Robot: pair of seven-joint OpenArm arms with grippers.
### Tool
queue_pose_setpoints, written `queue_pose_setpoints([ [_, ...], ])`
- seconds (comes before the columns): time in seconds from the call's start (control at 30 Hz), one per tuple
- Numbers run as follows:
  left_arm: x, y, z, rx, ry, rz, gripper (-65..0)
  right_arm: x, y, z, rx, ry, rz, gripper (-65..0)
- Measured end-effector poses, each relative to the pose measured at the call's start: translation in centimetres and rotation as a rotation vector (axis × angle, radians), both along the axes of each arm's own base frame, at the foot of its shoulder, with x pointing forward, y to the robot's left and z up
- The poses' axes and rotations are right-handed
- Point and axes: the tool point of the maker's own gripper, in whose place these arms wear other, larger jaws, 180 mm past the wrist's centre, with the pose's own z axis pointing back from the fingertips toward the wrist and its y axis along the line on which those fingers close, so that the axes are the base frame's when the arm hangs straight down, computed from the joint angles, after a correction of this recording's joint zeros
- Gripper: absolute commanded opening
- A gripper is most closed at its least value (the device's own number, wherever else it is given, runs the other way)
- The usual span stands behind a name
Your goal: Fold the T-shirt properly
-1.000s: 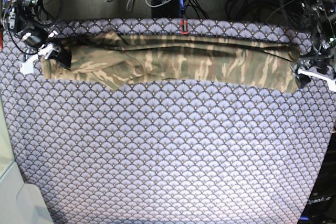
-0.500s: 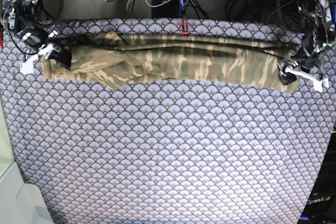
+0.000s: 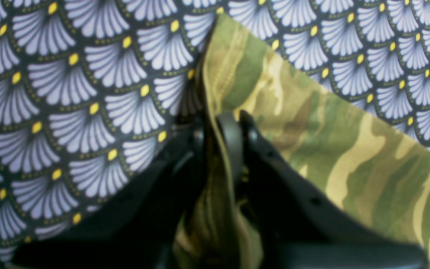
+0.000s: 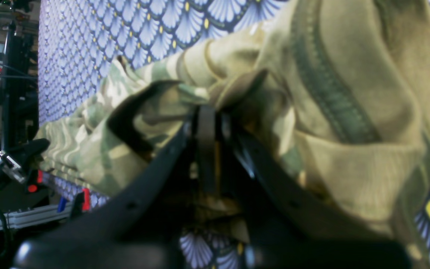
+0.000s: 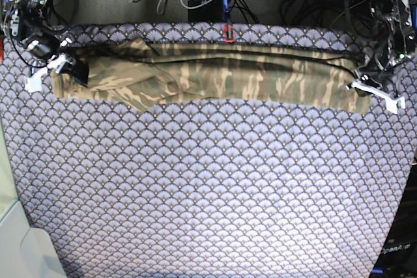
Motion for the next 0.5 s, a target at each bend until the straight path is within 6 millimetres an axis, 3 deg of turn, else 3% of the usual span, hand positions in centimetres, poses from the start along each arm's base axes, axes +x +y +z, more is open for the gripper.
queue_pose_setpoints([
  [0.07, -0.1, -0.5, 0.6, 0.010, 0.002, -0.016, -64.3, 0.0, 0.0, 0.0, 0.000, 0.000, 0.000, -65.0],
  [0.17, 0.5, -2.7, 3.4, 0.032, -0.067, -0.088, -64.3, 0.0, 0.0, 0.0, -0.001, 0.000, -0.001, -65.0],
  [0.2, 1.1, -4.1, 4.5, 0.038, -0.095, -0.128, -64.3, 0.0, 0.0, 0.0, -0.001, 0.000, 0.000, -65.0],
  [0.33, 2.2, -12.9, 7.6, -0.042, -0.113, -0.363, -64.4, 0.0, 0.0, 0.0, 0.001, 0.000, -0.001, -65.0],
  [0.5, 1.9, -20.1, 8.3, -0.128, -0.080, -0.507, -64.5, 0.1, 0.1, 0.0, 0.003, -0.003, -0.001, -65.0],
])
